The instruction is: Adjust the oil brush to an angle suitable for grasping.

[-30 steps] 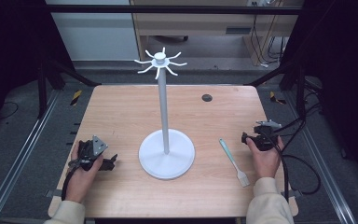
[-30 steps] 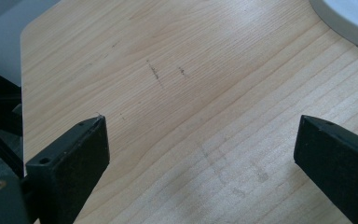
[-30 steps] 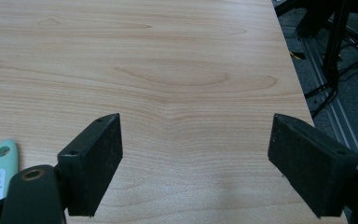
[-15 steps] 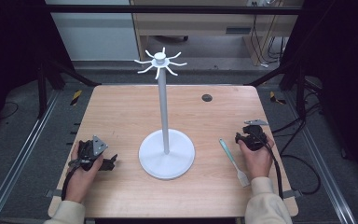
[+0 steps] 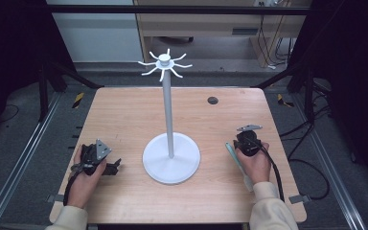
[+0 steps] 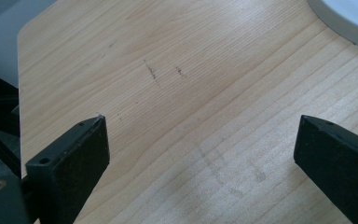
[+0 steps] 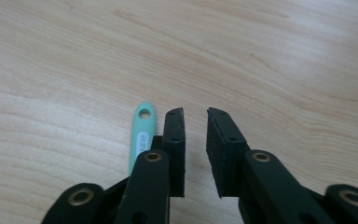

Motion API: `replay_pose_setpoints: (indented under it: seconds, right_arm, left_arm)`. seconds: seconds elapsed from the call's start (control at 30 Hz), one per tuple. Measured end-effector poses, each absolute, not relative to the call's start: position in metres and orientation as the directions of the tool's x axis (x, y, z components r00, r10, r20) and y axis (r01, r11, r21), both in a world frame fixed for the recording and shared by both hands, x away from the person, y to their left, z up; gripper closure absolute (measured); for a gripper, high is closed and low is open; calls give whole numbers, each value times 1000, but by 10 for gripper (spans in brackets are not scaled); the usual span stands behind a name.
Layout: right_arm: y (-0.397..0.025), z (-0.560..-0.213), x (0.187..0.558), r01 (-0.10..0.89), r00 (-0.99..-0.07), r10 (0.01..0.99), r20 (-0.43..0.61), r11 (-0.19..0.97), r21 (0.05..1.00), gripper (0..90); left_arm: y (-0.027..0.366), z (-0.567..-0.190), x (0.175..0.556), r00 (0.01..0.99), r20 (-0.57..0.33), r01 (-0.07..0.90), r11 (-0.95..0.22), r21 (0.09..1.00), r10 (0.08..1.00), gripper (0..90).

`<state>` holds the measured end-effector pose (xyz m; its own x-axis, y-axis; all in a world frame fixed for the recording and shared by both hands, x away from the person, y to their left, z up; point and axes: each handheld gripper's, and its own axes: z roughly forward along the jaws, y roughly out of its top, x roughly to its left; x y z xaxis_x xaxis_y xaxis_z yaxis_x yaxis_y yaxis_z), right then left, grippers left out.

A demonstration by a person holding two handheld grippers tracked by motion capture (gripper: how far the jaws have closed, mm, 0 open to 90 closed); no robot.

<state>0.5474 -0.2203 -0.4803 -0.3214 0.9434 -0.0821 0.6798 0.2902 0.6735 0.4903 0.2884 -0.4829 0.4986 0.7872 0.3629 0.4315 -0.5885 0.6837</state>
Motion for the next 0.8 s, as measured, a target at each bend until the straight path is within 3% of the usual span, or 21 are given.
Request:
replay_pose_setpoints:
  seconds: [0.8]
  right_arm:
    - [-211,-487,548,697,-416,909,-4,322,641,900]
  left_arm:
    - [287,-483,489,504,363,442,-595,671,784,29]
